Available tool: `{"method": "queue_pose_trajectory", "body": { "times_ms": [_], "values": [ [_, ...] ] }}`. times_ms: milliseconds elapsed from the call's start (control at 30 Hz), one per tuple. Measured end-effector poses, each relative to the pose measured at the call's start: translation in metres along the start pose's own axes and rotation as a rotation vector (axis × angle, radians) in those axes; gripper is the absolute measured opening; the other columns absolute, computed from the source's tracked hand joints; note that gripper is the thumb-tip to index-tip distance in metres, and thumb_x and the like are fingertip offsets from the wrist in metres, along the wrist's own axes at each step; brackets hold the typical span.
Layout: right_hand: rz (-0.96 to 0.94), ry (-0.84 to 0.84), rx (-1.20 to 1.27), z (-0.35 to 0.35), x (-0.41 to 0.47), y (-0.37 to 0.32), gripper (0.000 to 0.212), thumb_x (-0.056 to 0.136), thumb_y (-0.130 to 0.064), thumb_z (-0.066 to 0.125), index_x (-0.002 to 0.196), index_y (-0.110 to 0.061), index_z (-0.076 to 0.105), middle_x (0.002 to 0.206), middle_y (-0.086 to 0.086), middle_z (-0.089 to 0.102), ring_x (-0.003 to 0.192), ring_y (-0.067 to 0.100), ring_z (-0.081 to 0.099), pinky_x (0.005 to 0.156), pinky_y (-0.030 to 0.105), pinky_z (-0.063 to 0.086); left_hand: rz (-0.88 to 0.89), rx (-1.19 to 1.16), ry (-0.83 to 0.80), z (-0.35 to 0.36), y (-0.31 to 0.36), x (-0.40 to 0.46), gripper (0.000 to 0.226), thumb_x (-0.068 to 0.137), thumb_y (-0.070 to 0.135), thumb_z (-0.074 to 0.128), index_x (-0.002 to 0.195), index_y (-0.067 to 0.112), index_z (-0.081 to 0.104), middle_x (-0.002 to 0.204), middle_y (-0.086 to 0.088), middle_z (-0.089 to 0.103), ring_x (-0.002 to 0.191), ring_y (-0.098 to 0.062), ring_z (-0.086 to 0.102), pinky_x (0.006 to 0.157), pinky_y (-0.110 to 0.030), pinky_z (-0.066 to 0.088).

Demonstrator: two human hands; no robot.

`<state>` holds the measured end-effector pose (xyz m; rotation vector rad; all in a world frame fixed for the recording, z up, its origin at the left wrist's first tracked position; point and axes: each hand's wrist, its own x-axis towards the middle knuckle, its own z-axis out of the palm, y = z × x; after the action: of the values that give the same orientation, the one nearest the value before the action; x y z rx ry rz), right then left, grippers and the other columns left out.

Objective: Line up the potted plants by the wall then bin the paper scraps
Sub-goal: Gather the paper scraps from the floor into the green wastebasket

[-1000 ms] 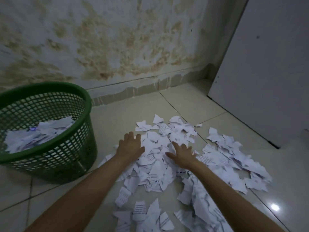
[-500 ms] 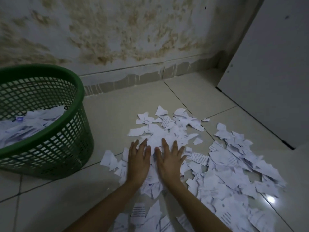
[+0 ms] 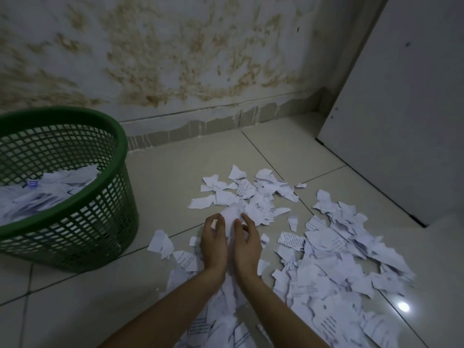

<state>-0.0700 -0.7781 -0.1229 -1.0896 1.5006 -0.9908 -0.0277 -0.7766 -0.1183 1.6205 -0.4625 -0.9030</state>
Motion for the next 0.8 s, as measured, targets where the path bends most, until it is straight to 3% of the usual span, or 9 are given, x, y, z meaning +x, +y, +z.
{"method": "queue_pose_trajectory", "body": {
  "times_ms": [133, 233, 333, 400, 600, 733, 800],
  "values": [
    [0.028, 0.045, -0.004, -0.001, -0.004, -0.008, 0.042, 0.094, -0.033, 0.049, 0.134, -0.019, 0.047, 0.135, 0.007, 0.047, 0.124, 0.020, 0.047, 0.092, 0.017, 0.034, -0.003, 0.007, 0.005, 0.001, 0.009, -0.008, 0.042, 0.094, 0.020, 0.051, 0.134, 0.017, 0.038, 0.109, -0.001, 0.050, 0.097, -0.017, 0.052, 0.082, -0.024, 0.040],
    [0.067, 0.072, -0.009, -0.001, -0.003, -0.017, 0.044, 0.093, -0.037, 0.050, 0.133, -0.017, 0.047, 0.134, 0.011, 0.045, 0.124, 0.025, 0.046, 0.094, 0.022, 0.034, -0.087, 0.011, 0.034, 0.001, 0.013, -0.007, 0.052, 0.091, 0.022, 0.057, 0.138, 0.013, 0.035, 0.119, -0.009, 0.054, 0.109, -0.026, 0.056, 0.086, -0.029, 0.044],
    [0.083, 0.090, -0.014, 0.001, -0.003, -0.024, 0.039, 0.092, -0.041, 0.051, 0.123, -0.016, 0.053, 0.124, 0.012, 0.047, 0.113, 0.027, 0.050, 0.094, 0.029, 0.040, -0.160, -0.024, 0.047, 0.001, 0.015, -0.006, 0.034, 0.090, 0.024, 0.058, 0.113, -0.002, 0.060, 0.109, -0.019, 0.066, 0.101, -0.032, 0.063, 0.079, -0.031, 0.046],
    [0.058, 0.093, -0.012, 0.001, -0.005, -0.026, 0.034, 0.092, -0.040, 0.052, 0.114, -0.015, 0.057, 0.113, 0.011, 0.049, 0.100, 0.024, 0.052, 0.088, 0.030, 0.044, -0.160, -0.058, 0.011, 0.000, 0.018, -0.010, 0.032, 0.090, 0.025, 0.057, 0.099, -0.004, 0.067, 0.099, -0.021, 0.069, 0.092, -0.032, 0.065, 0.075, -0.031, 0.047],
    [-0.010, 0.095, 0.022, 0.000, -0.010, -0.035, 0.013, 0.092, -0.035, 0.053, 0.089, -0.023, 0.050, 0.098, 0.006, 0.057, 0.094, 0.021, 0.055, 0.086, 0.033, 0.047, -0.098, -0.064, 0.009, -0.004, 0.038, -0.023, 0.031, 0.093, 0.026, 0.053, 0.103, -0.001, 0.066, 0.100, -0.016, 0.068, 0.092, -0.029, 0.064, 0.078, -0.031, 0.047],
    [-0.038, 0.103, 0.135, -0.003, -0.020, -0.056, 0.017, 0.093, -0.031, 0.054, 0.084, -0.020, 0.044, 0.076, -0.009, 0.051, 0.075, 0.010, 0.051, 0.079, 0.026, 0.042, -0.020, -0.110, 0.002, -0.006, 0.060, -0.033, 0.018, 0.092, 0.020, 0.053, 0.080, 0.014, 0.064, 0.086, -0.008, 0.068, 0.087, -0.028, 0.065, 0.083, -0.038, 0.051],
    [-0.091, 0.121, 0.119, -0.002, -0.022, -0.065, 0.017, 0.092, -0.033, 0.054, 0.081, -0.020, 0.048, 0.077, -0.006, 0.055, 0.077, 0.015, 0.056, 0.076, 0.028, 0.045, 0.019, -0.115, 0.018, -0.007, 0.071, -0.036, 0.023, 0.091, 0.021, 0.055, 0.069, 0.021, 0.061, 0.079, -0.004, 0.067, 0.086, -0.029, 0.066, 0.084, -0.042, 0.053]
  ]
}}
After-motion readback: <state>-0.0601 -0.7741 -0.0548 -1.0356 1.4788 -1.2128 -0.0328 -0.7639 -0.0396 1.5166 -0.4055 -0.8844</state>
